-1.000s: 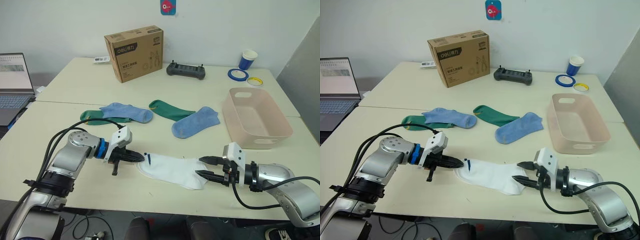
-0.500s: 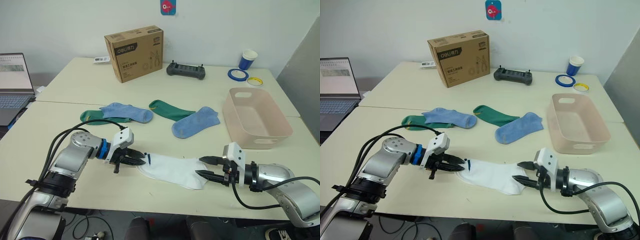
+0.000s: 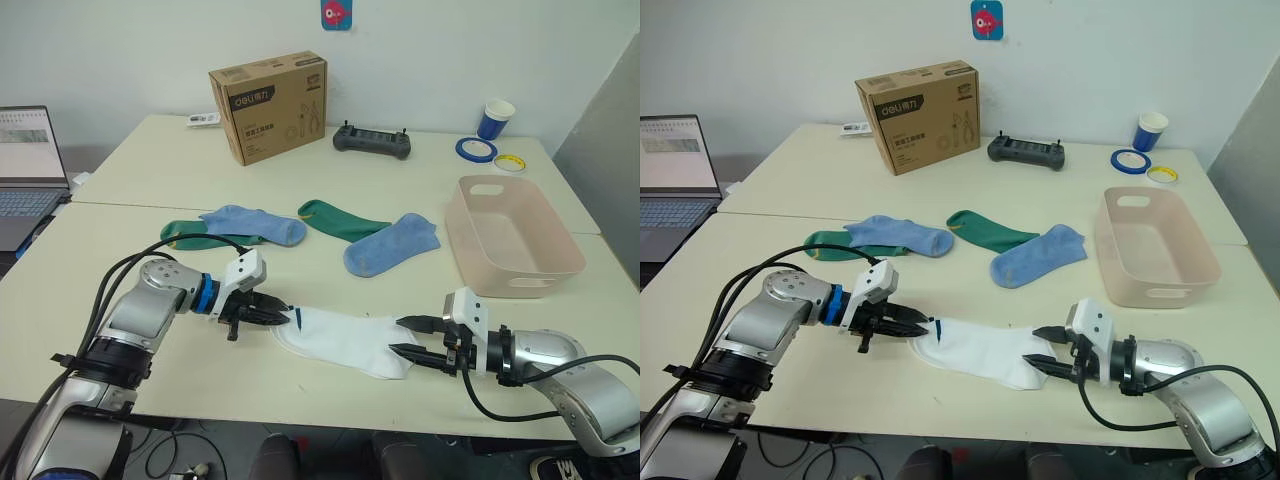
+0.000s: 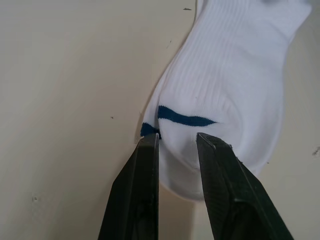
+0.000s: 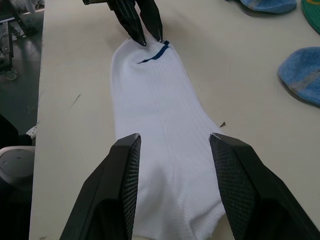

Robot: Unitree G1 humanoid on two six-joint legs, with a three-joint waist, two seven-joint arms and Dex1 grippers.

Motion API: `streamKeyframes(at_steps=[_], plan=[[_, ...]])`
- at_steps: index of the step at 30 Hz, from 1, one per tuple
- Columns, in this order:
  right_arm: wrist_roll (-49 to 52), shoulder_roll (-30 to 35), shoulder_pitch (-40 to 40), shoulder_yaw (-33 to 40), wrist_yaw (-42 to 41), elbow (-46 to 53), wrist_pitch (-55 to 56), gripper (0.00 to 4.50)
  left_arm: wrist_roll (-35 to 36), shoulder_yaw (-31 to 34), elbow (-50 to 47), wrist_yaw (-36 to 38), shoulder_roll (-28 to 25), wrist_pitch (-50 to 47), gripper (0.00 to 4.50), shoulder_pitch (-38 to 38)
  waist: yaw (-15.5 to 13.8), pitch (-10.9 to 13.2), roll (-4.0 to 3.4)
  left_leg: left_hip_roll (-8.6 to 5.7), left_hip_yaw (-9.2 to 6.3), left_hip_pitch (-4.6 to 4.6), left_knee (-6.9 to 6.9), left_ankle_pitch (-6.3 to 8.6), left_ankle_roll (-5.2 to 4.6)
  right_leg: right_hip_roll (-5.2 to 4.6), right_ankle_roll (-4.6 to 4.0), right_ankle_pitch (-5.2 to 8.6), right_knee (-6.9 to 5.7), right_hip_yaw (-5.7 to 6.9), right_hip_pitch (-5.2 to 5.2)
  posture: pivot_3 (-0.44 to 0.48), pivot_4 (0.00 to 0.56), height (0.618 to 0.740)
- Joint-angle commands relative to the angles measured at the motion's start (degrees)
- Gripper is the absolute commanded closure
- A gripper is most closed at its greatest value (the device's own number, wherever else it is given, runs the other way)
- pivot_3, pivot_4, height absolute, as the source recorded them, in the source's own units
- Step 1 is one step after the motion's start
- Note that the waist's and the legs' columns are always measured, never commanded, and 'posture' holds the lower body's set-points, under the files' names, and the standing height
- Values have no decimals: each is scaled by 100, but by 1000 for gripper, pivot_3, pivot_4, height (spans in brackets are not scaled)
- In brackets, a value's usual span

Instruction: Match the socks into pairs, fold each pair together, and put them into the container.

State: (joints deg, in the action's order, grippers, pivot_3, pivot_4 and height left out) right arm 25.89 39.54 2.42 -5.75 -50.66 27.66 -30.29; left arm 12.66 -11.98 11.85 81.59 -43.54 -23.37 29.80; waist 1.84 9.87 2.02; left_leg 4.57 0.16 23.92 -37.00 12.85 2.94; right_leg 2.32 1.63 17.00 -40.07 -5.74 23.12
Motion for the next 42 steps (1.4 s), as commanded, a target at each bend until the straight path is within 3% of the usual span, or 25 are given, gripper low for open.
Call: streamKeyframes(at_steps=[1, 20, 28, 37, 40, 42], plan=[[32, 20, 6, 73, 17, 210, 51, 2138, -1, -46, -212, 31, -63, -32, 3288, -62, 0, 0, 0, 0, 0, 0, 0, 0, 0, 0, 0, 0, 0, 1, 0, 0, 150, 740], [53, 42, -22, 71, 48, 242, 30, 2138, -328, -176, 212, -165, 24, 80, 3288, 147, -1, 0, 0, 0, -1, -1, 0, 0, 0, 0, 0, 0, 0, 1, 0, 0, 150, 740], [59, 41, -24, 62, 49, 261, 21, 2138, -10, -152, -282, -3, 79, -286, 3288, -63, -1, 0, 0, 0, -1, 0, 0, 0, 0, 0, 0, 0, -1, 0, 0, 0, 150, 740], [65, 46, -14, 68, 46, 270, 15, 2138, -228, -265, -42, -88, 152, 92, 3288, -79, -1, 0, 0, 0, -1, -1, 0, 0, 0, 0, 0, 0, -1, 1, -1, 0, 150, 740], [64, 52, -17, 72, 51, 284, 10, 2138, -129, -217, -57, -124, 246, 85, 3860, -101, -1, 0, 0, 0, 0, -1, 0, 0, 0, 0, 0, 0, -1, 0, -1, 0, 150, 740], [65, 59, -24, 76, 48, 292, 10, 2138, -67, -195, -104, -71, 255, 21, 4473, -103, -1, 0, 0, 0, 0, 0, -1, 0, 0, 0, 0, 0, -1, 0, -1, 0, 150, 740]])
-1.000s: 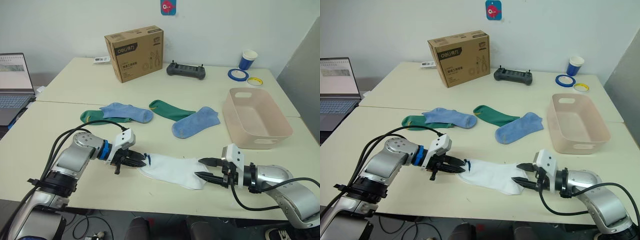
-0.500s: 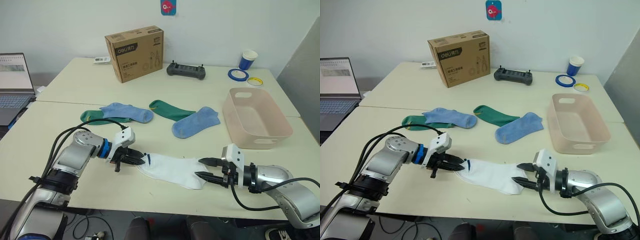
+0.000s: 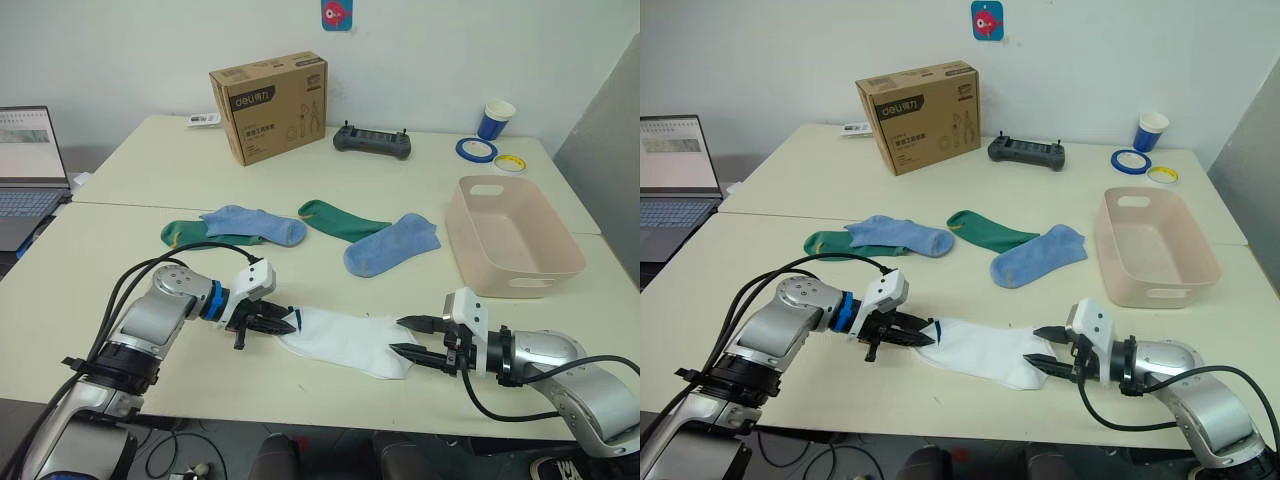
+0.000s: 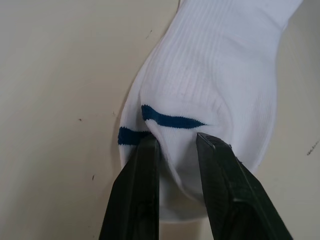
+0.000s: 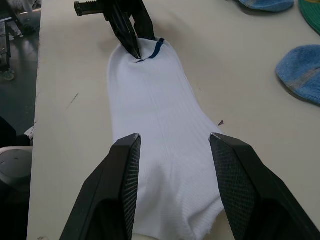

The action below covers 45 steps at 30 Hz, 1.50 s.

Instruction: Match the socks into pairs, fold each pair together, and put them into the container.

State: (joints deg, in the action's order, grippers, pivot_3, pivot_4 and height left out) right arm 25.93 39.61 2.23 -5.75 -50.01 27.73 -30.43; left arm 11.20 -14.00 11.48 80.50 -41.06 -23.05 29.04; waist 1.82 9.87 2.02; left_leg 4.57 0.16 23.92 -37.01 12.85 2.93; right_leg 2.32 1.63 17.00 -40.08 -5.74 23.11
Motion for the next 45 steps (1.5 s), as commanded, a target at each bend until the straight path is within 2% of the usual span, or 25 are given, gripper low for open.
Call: streamKeyframes(at_steps=[1, 8, 15, 20, 30, 45], plan=[[62, 54, -8, 78, -18, 289, 24, 2138, 89, 19, -76, 38, 8, -36, 4473, -24, 0, 0, 0, 0, 0, 0, 0, 0, 0, 0, 0, 0, 0, 0, 0, 0, 150, 740], [56, 46, 13, 72, -28, 271, 45, 2138, 238, 146, -97, 123, -78, -266, 4473, 62, 0, 0, 0, 0, 0, 0, 0, 0, 0, 0, 0, 0, 0, 0, 0, 0, 150, 740], [110, 18, 36, 123, -35, 247, 62, 2138, 904, 493, -468, 318, -450, -1408, 4473, 385, 4, 1, 1, 0, -3, 1, 1, 0, 0, 0, 0, 0, 0, 3, 2, 0, 150, 740], [93, -7, 53, 98, -44, 198, 94, 2138, 701, 358, -308, 278, -583, -1194, 4473, 337, 2, 0, -1, 0, -2, 0, 1, 0, 0, 0, 0, 0, 0, 2, 2, 0, 150, 740], [88, 28, 12, 123, -48, 235, 66, 2138, 354, 0, -133, 2, -226, -842, 4473, 167, -1, 0, 0, 0, -2, 0, 1, 0, 0, 0, 0, 0, 0, 2, 2, 0, 150, 740], [-557, 77, -59, -108, 107, -168, 137, 2138, 326, 29, -76, 25, -196, -783, 4473, 256, 0, 0, 0, 0, -1, 0, 0, 0, 0, 0, 0, 0, 0, 1, 2, 0, 150, 740]])
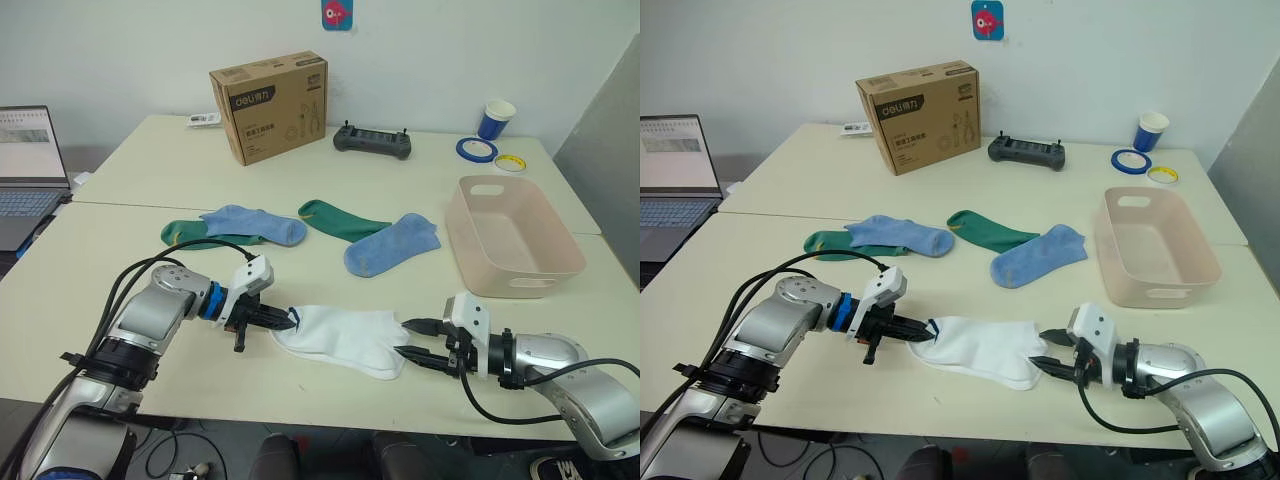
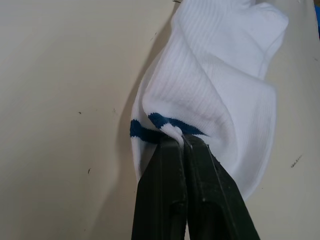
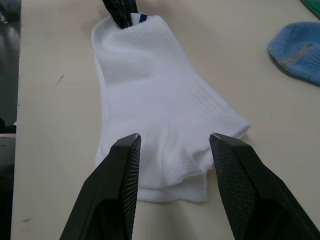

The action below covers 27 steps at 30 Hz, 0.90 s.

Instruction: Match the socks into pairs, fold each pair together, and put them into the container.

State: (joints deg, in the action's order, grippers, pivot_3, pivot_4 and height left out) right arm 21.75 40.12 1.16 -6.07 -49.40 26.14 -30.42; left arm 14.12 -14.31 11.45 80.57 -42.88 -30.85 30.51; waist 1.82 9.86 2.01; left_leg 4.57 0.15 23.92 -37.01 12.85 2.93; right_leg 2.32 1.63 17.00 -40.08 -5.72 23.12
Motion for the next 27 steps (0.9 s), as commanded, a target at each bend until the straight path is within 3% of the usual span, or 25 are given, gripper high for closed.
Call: streamKeyframes(at_steps=[1, 3, 5, 11, 27], plan=[[-153, 19, 54, -82, 29, -26, 138, 2138, 31, 59, -75, 16, -15, -2, 4473, 111, 0, 0, 0, 0, -1, 0, 0, 0, 0, 0, 0, 0, 0, 0, 0, 0, 150, 740], [-130, -11, 65, -66, 11, -26, 140, 2138, 27, 59, -74, 11, -16, -2, 4473, 112, 0, 0, 0, 0, 0, 0, 0, 0, 0, 0, 0, 0, 0, 0, 0, 0, 150, 740], [-97, -29, 71, -50, -15, -21, 139, 2542, 32, 62, -82, 8, -16, -16, 4500, 110, 0, 0, 0, 0, 1, 0, 0, 0, 0, 0, 0, 0, 0, -1, 0, 0, 150, 740], [2, -79, 69, 34, -66, 14, 166, 4447, 26, 58, -99, -15, -7, -12, 4500, 93, 0, 0, 0, 0, 0, 0, 0, 0, 0, 0, 0, 0, 0, 0, 0, 0, 150, 740], [852, -65, -98, 148, 15, 744, -614, 4484, 81, 116, 57, 187, -130, -131, 4500, 360, 1, 0, 0, 0, -2, 1, 0, 0, 0, 0, 0, 0, 0, 1, -1, 0, 150, 740]])
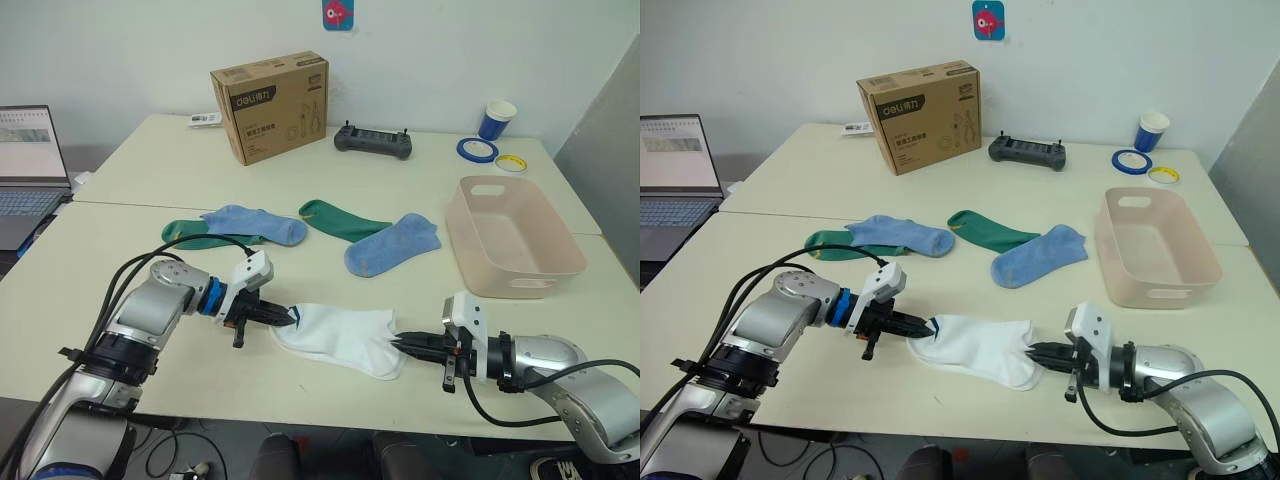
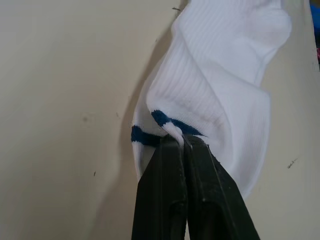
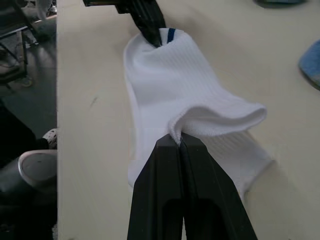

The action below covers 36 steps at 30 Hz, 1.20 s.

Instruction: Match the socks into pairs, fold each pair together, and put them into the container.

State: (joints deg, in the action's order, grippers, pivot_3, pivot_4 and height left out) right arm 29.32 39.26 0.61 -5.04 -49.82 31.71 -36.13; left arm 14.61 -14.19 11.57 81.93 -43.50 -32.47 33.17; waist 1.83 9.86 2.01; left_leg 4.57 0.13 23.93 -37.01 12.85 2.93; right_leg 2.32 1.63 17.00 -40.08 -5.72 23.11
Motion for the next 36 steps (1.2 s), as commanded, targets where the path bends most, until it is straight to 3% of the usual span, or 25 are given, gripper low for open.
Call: streamKeyframes(at_steps=[1, 13, 24, 36], plan=[[70, 10, -60, 19, 80, 177, -45, 4484, 17, 83, 51, 68, -83, 43, 4500, 84, 0, 0, 0, 0, 2, -1, 0, 0, 0, 0, 0, 0, 0, -1, 0, 0, 150, 740], [-218, 117, -115, 75, 102, -140, 195, 4484, -48, 6, 21, 198, -150, 21, 4500, -67, 0, 0, 0, 0, 0, 0, 0, 0, 0, 0, 0, 0, 0, 1, 1, 0, 150, 740], [1179, -88, 0, 732, 171, 151, -656, 4484, 199, 109, -101, 459, -261, -244, 4500, 0, 6, 0, 0, 0, -2, -1, 1, 0, 0, 1, 0, 0, -1, 1, 1, 0, 150, 740], [498, 69, -107, 357, 99, -116, -209, 4484, 124, 127, 104, 162, -43, -149, 4500, 141, 1, 0, 0, 0, 0, 0, 0, 0, 0, 0, 0, 0, 0, 0, 1, 0, 150, 740]])
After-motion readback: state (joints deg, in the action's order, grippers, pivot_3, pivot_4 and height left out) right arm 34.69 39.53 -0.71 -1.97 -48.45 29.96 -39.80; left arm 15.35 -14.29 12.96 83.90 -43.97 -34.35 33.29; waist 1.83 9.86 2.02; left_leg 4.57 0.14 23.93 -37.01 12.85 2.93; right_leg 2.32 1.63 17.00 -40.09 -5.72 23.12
